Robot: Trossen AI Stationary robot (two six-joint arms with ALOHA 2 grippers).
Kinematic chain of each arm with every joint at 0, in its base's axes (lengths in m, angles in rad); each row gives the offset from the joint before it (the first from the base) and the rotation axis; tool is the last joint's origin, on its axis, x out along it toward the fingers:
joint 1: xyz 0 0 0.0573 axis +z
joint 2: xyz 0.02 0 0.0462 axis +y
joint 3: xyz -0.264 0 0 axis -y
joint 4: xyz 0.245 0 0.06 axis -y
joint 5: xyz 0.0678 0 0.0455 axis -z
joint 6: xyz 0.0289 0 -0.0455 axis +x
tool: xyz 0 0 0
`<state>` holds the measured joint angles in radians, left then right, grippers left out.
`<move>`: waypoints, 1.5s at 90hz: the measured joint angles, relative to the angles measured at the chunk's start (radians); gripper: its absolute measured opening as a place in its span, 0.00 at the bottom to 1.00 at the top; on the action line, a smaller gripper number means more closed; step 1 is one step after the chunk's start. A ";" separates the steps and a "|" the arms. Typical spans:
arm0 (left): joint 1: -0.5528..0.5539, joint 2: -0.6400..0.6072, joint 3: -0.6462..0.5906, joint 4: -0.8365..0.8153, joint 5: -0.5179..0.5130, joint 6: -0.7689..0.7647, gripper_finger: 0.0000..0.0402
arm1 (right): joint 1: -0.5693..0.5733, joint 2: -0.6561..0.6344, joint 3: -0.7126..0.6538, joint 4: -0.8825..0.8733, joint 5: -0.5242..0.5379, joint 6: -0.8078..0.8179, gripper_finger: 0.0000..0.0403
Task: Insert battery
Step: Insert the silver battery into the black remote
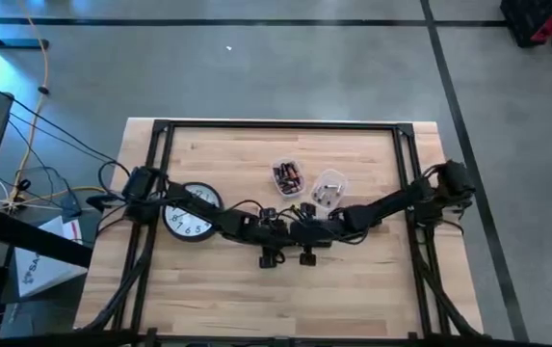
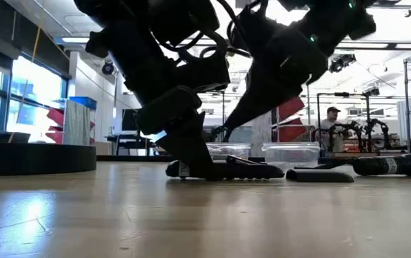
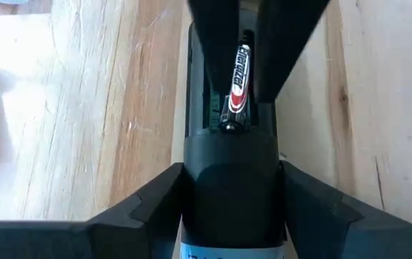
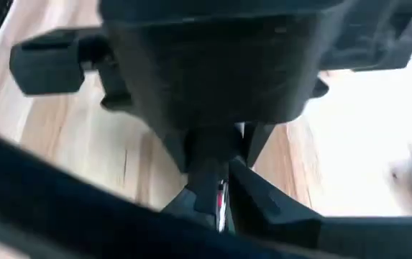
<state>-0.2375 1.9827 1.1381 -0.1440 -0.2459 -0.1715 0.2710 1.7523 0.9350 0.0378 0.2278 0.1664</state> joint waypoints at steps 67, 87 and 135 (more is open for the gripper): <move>0.001 0.000 0.000 0.006 0.001 0.000 0.46 | -0.042 0.052 -0.190 0.401 -0.038 0.087 0.00; 0.002 0.000 0.000 0.006 0.001 0.000 0.46 | -0.042 0.089 -0.172 0.412 -0.065 0.088 0.00; 0.002 0.000 0.000 0.000 0.002 -0.002 0.46 | -0.030 0.109 -0.142 0.310 -0.088 0.173 0.00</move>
<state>-0.2359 1.9827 1.1378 -0.1444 -0.2440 -0.1730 0.2415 1.8617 0.7935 0.3476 0.1402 0.3396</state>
